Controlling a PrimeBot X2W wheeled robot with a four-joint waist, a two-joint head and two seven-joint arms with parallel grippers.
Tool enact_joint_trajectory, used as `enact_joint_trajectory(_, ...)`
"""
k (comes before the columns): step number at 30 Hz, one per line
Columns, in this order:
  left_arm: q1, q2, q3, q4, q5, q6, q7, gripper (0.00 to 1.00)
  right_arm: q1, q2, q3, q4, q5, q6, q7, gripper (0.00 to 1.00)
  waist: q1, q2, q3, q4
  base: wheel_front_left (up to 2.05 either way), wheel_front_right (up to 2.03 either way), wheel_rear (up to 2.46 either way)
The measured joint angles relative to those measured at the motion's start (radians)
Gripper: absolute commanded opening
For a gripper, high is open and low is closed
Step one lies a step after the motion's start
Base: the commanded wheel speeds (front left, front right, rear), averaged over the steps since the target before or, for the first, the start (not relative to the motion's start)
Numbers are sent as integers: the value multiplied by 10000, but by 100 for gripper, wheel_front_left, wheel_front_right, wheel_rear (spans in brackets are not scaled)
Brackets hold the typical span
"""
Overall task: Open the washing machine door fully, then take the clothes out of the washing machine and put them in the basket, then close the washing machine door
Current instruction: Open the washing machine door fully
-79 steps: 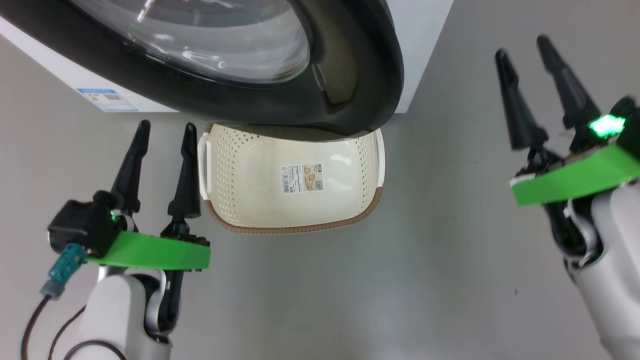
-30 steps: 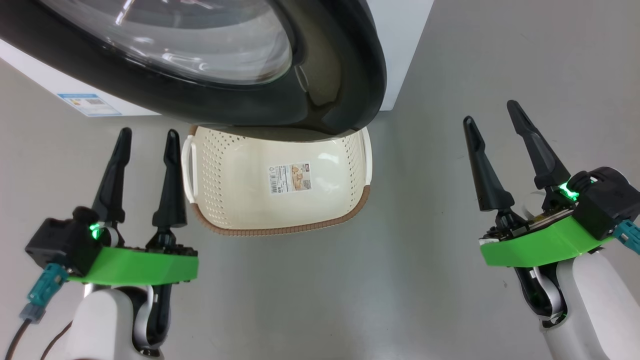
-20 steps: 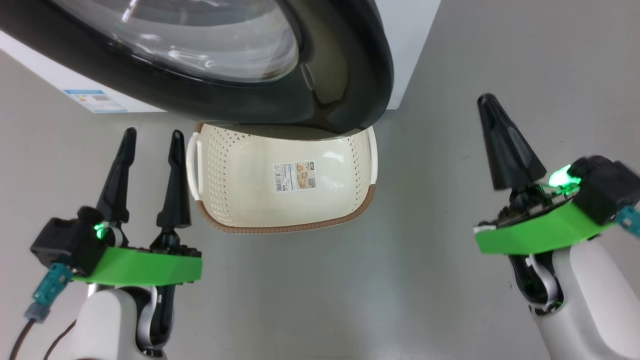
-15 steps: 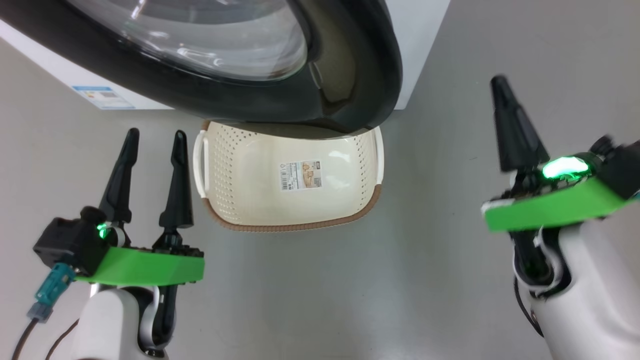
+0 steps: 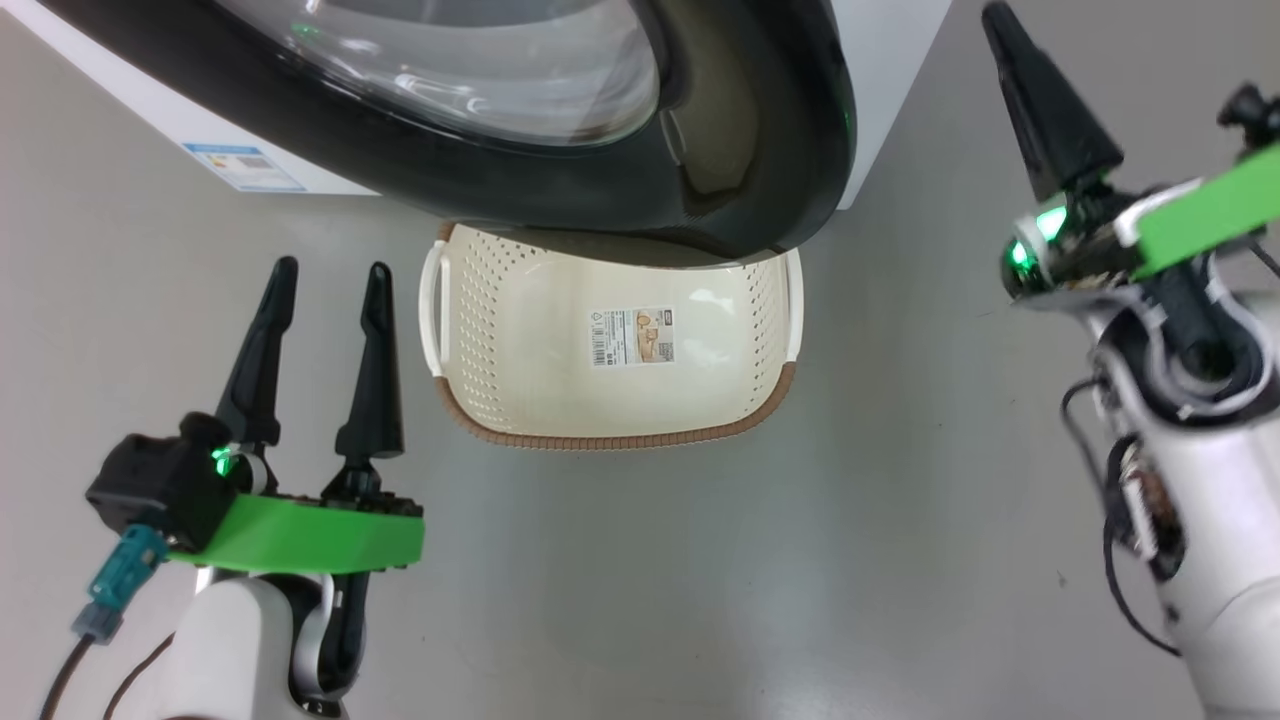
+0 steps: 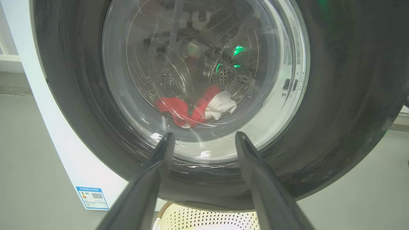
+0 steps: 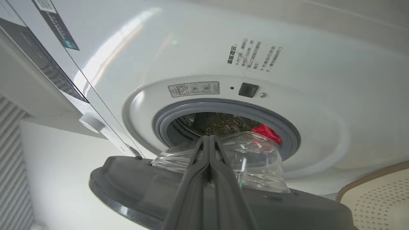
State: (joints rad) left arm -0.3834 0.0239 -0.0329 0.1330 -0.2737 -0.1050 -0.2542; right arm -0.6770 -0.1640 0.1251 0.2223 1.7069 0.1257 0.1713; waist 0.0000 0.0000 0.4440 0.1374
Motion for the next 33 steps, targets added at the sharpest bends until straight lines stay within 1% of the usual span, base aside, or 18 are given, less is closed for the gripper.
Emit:
enact_joint_trajectory(4, 0, -2, -59, 2, 8, 0, 0, 100, -630, -109, -119, 754, 1567, 0, 1670, 0, 0, 0, 13, 70, 0, 0, 0)
enact_joint_trajectory(7, 0, 0, -146, -4, 8, 2, 0, 100, -1124, -232, -19, 1289, 2399, -2, 2581, 0, 0, 0, 28, 119, 0, 0, 0)
enact_joint_trajectory(12, -1, 0, -326, -8, 10, 23, 0, 100, -1934, -537, 698, 2291, 3475, -2, 3781, 0, 0, 0, 33, 224, 0, 0, 0)
enact_joint_trajectory(15, -1, 0, -385, -10, 10, 38, 0, 100, -2337, -744, 1239, 2863, 3787, -2, 4282, 0, 0, 0, 44, 293, 0, 0, 0)
enact_joint_trajectory(18, -1, 0, -441, -6, 10, 86, 0, 100, -2738, -830, 1695, 3254, 4153, -2, 4589, 0, 0, 0, 58, 363, 0, 0, 0)
enact_joint_trajectory(24, -1, 0, -506, 4, 10, 125, 0, 100, -3363, -982, 2437, 3670, 4335, -2, 4978, 0, 0, 0, 94, 497, 0, 0, 0)
enact_joint_trajectory(29, -1, 0, -504, 56, 10, 167, 0, 100, -3401, -1139, 2767, 3687, 4399, 0, 5081, 0, 0, 0, 19, 531, 0, 0, 0)
enact_joint_trajectory(33, 1, 0, -487, 150, 10, 182, 0, 100, -3372, -1143, 2970, 3768, 4397, -2, 5049, 0, 0, 0, -182, 542, 0, 0, 0)
